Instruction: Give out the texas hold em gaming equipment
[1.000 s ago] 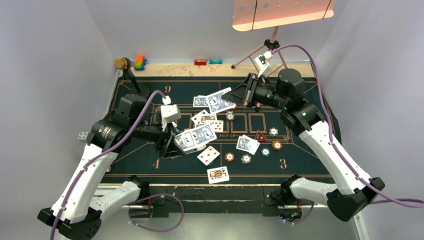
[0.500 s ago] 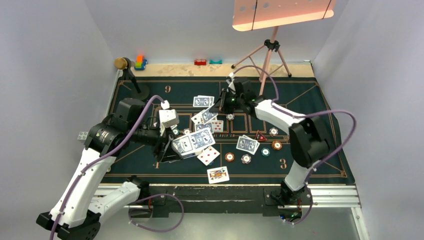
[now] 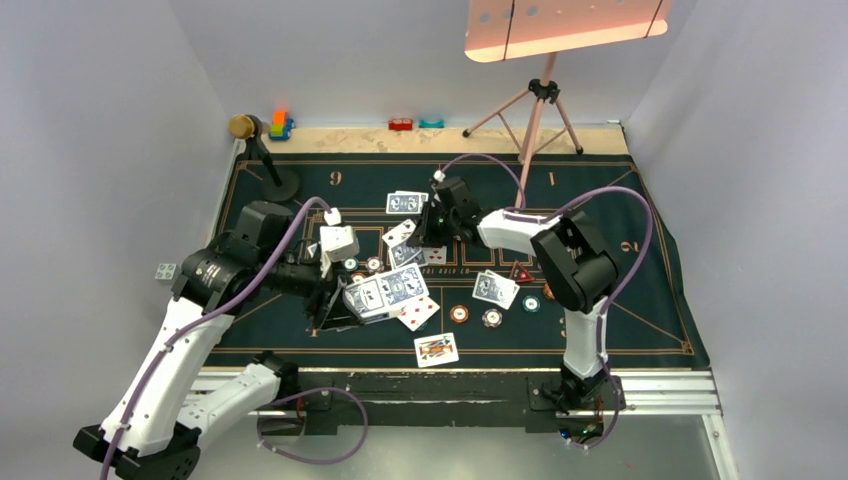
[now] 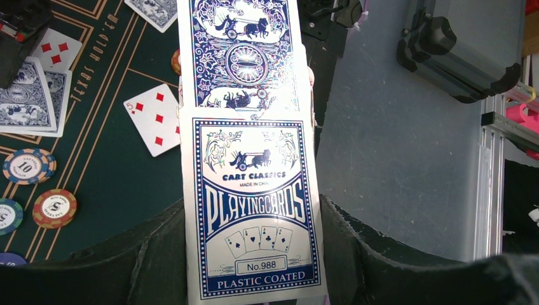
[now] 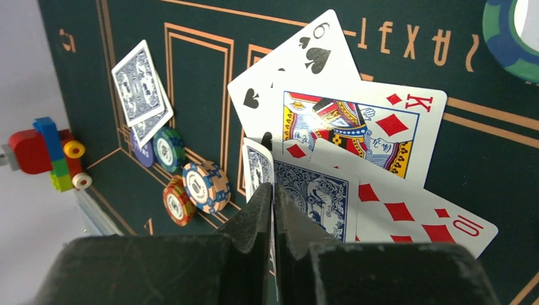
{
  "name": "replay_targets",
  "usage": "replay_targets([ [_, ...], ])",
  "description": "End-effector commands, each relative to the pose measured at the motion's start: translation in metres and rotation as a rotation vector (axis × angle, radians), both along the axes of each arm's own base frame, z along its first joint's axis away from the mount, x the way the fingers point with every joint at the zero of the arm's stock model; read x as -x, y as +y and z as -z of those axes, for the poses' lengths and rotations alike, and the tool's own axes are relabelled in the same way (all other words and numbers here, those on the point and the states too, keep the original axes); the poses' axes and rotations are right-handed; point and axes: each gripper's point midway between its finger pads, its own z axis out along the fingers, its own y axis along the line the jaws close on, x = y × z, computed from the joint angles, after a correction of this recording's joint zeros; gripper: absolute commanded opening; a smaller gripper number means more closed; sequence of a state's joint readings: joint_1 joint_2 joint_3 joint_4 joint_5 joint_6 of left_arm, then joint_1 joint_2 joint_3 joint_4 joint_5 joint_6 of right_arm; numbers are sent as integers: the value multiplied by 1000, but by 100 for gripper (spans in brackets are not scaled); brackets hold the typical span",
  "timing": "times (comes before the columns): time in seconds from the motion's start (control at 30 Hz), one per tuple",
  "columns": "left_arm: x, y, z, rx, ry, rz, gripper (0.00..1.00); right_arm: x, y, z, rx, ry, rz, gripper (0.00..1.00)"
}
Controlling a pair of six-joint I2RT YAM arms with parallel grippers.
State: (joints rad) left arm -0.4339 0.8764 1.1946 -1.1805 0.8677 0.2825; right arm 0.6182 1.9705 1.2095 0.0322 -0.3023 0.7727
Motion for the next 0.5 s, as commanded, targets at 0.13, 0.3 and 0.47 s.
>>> replay_targets([
  [0.13,6,0,2,22,-22,34,0,-5,-15,-16,113,-75,49,43],
  [0.3,6,0,4,23,-20,32,0,8,-44,-75,153,-172,86,57],
  [0.47,2,-1,5,22,-24,27,0,43,-68,-146,178,-309,55,58],
])
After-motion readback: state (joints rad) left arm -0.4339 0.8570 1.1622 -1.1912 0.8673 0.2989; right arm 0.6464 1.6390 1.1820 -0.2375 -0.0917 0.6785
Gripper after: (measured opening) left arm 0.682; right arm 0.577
